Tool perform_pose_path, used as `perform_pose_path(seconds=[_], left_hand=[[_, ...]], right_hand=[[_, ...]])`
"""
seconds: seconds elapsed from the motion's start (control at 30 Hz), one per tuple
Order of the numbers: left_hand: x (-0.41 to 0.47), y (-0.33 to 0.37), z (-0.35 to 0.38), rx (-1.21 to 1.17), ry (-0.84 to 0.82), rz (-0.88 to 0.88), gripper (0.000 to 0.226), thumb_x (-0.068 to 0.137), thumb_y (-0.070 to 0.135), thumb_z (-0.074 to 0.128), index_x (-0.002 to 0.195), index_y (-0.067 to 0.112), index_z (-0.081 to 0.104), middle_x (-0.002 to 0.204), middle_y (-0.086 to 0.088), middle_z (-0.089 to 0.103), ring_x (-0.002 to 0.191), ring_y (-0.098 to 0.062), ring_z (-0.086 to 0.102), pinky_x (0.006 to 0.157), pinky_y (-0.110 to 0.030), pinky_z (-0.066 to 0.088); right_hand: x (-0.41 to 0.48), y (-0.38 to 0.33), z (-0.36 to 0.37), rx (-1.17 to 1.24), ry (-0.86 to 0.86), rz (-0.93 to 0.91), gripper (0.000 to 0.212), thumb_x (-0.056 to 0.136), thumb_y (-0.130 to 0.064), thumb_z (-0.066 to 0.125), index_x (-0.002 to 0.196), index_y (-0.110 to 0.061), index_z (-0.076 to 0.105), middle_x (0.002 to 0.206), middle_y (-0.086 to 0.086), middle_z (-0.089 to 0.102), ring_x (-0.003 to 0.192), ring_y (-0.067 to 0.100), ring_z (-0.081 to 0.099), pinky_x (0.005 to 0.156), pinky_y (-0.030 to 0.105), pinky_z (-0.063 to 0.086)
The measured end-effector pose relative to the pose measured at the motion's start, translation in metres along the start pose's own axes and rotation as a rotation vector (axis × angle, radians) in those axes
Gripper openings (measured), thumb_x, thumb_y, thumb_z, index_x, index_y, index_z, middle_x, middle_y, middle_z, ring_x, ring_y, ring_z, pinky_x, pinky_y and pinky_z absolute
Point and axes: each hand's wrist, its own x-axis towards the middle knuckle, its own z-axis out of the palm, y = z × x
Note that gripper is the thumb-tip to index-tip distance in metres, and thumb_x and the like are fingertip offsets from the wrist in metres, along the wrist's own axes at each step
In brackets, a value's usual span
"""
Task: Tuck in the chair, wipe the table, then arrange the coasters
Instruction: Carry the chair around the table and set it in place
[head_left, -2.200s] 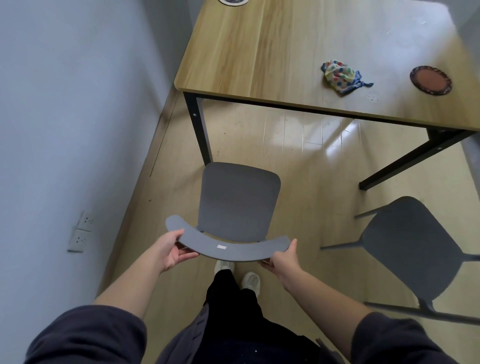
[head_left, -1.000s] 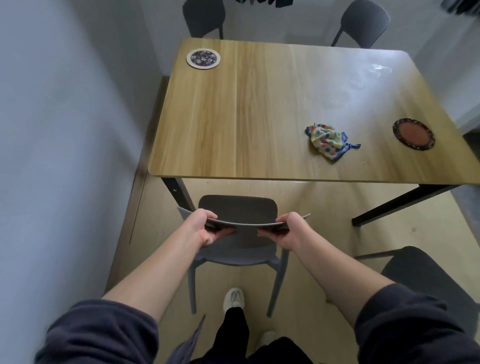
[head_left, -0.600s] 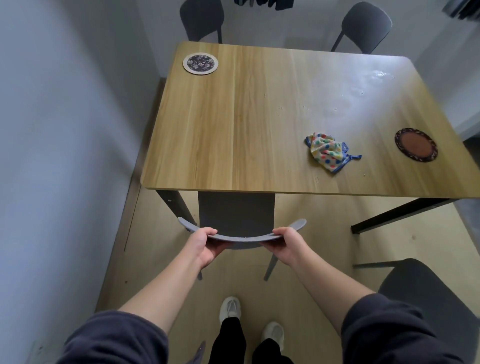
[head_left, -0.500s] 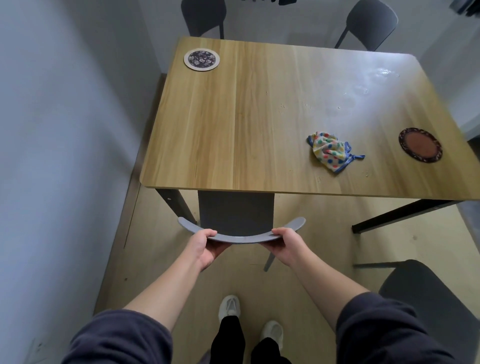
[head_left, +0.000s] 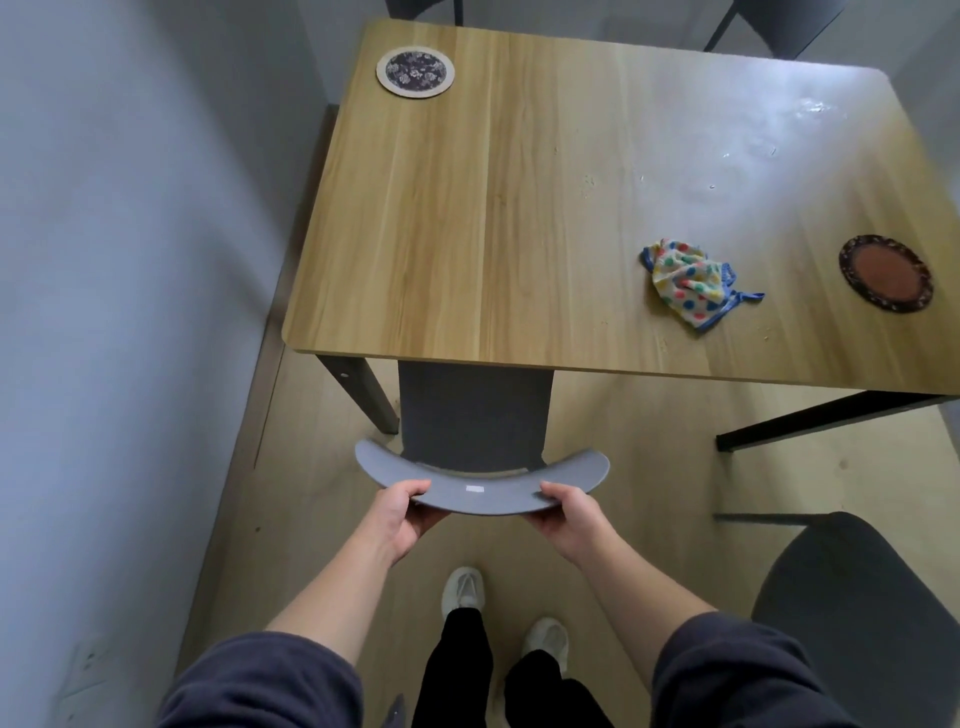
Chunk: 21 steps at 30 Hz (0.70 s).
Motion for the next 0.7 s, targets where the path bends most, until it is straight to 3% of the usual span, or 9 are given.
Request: perform_pose_path(seconds=[0.17,0.3,0.43,0.57,0.7], left_hand=[[0.001,-0.002,-0.008,-0.006,0.032,0.009,0.014,0.093,0.0,0.047,0.107,-0.001,0.051,0.101,-0.02,0.062,0.09,-0.033,0.062,0.059,-0.044,0.059],[0.005,0.004,-0.001,-0.04,0.008,0.066,0.031,0.089,-0.01,0.041,0.119,-0.004,0.045,0.114,-0.024,0.056,0.093,-0.036,0.06,0.062,-0.046,0.058],[0.009,0.017,0.011,-0.08,-0.06,0.085,0.034,0.089,-0.011,0.04,0.122,-0.003,0.042,0.119,-0.025,0.052,0.104,-0.038,0.055,0.07,-0.049,0.056],[0.014,0.026,0.018,-0.102,-0.086,0.111,0.037,0.089,-0.012,0.039,0.125,-0.002,0.044,0.116,-0.023,0.055,0.099,-0.035,0.057,0.068,-0.045,0.057],[0.02,0.042,0.027,-0.095,-0.102,0.135,0.03,0.089,-0.013,0.041,0.117,-0.002,0.047,0.111,-0.023,0.056,0.094,-0.034,0.059,0.067,-0.046,0.058]], right_hand=[[-0.004,0.008,-0.001,-0.02,-0.004,0.007,0.013,0.095,0.005,0.051,0.107,0.003,0.05,0.105,0.02,0.06,0.092,0.033,0.062,0.068,0.044,0.053],[0.0,0.001,0.004,0.08,-0.017,0.012,0.018,0.092,0.012,0.046,0.109,0.005,0.049,0.102,0.021,0.06,0.09,0.034,0.061,0.069,0.044,0.054],[0.003,-0.014,0.015,0.094,-0.047,-0.013,0.011,0.092,0.01,0.045,0.099,0.004,0.051,0.092,0.019,0.06,0.081,0.032,0.061,0.049,0.035,0.057],[0.01,-0.023,0.024,0.113,-0.085,-0.033,0.014,0.092,0.011,0.046,0.103,0.005,0.05,0.097,0.021,0.061,0.087,0.033,0.062,0.067,0.043,0.056],[0.015,-0.034,0.037,0.123,-0.123,-0.06,0.013,0.093,0.01,0.045,0.101,0.003,0.051,0.098,0.02,0.061,0.089,0.032,0.062,0.068,0.043,0.057]])
